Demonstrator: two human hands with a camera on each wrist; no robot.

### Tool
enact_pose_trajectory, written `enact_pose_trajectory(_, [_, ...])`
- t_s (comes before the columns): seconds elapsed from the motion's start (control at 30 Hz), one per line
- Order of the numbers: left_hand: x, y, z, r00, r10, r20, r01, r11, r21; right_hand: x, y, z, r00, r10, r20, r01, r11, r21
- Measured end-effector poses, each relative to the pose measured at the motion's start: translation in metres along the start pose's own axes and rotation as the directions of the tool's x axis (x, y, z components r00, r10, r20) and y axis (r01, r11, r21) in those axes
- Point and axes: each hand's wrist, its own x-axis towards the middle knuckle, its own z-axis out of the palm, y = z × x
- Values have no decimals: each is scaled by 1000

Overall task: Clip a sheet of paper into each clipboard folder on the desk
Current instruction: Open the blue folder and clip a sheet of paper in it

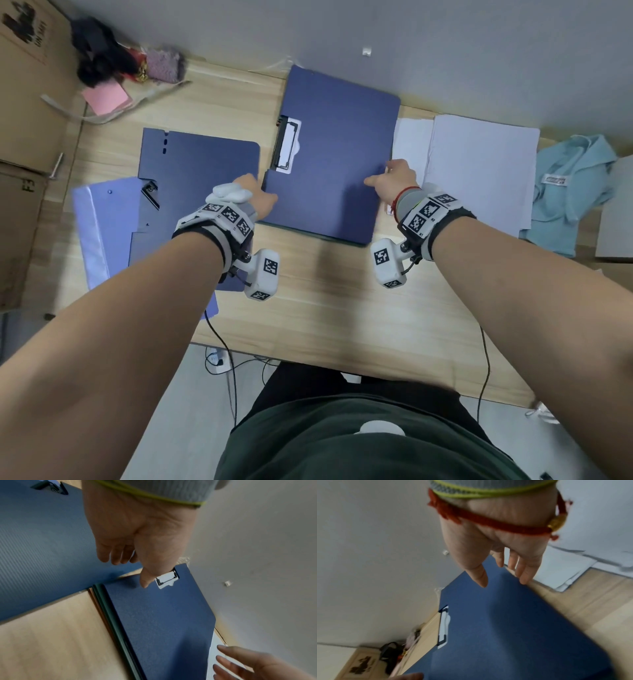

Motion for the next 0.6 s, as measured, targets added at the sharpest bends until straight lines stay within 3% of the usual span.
enact_pose_trajectory(0.07, [-8,-11,-7,999,-31,-40,31,999,7,-9,-15,7,999,-35,20,33,996,86])
enact_pose_trajectory(0.13, [-9,-31,-14,994,-91,-58,93,995,24,-28,-34,24,985,-81,152,55,984,168])
enact_pose_trajectory(0.23, [-14,-75,-22,967,-243,-82,247,968,51,-64,-54,66,919,-118,377,63,986,155])
enact_pose_trajectory(0.33, [-22,-124,-23,926,-365,-93,368,929,20,-91,-52,112,843,-69,533,33,997,76])
enact_pose_trajectory(0.43, [-33,-166,-22,898,-433,-76,430,901,-54,-102,-41,151,817,-23,577,59,997,-43])
enact_pose_trajectory(0.6, [-48,-215,-15,893,-449,3,446,887,-116,-115,-38,190,839,30,544,82,980,-181])
